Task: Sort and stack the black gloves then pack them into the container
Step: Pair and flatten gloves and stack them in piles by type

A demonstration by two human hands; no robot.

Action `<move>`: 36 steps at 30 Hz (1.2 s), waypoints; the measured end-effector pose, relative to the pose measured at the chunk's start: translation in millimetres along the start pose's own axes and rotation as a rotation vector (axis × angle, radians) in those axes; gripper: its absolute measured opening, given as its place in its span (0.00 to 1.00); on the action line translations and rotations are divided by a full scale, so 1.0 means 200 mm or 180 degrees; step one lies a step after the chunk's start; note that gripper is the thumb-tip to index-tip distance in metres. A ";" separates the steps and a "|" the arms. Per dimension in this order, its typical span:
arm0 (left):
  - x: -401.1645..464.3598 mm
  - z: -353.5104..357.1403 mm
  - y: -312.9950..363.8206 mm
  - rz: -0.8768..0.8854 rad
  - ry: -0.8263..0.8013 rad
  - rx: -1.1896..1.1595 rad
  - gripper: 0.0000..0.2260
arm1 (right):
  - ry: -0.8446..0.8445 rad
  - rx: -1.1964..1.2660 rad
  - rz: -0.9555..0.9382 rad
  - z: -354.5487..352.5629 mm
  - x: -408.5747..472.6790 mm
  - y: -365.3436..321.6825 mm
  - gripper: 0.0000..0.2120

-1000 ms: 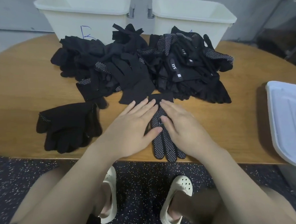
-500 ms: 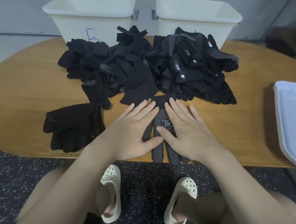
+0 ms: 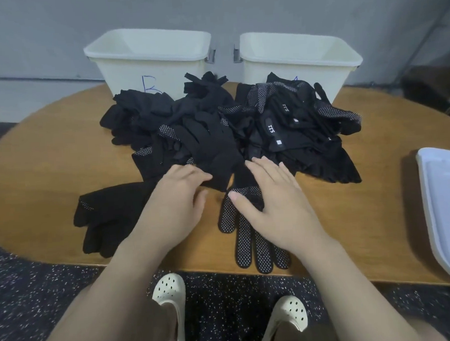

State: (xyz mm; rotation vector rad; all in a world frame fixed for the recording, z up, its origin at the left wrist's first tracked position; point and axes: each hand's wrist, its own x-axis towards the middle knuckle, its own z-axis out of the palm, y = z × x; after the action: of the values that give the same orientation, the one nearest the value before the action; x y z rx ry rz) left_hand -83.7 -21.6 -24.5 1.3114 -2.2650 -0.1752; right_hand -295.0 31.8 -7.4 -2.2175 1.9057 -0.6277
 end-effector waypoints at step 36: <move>-0.06 -0.18 0.19 -0.0301 0.1448 -0.2059 0.04 | 0.0589 0.4018 0.0079 -0.13 0.14 -0.18 0.08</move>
State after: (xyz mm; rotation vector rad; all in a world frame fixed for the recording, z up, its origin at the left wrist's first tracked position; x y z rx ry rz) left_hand -91.9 13.4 15.9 0.9796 -1.5724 -0.5329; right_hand -269.4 14.6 35.6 -1.2994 0.9971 -1.5013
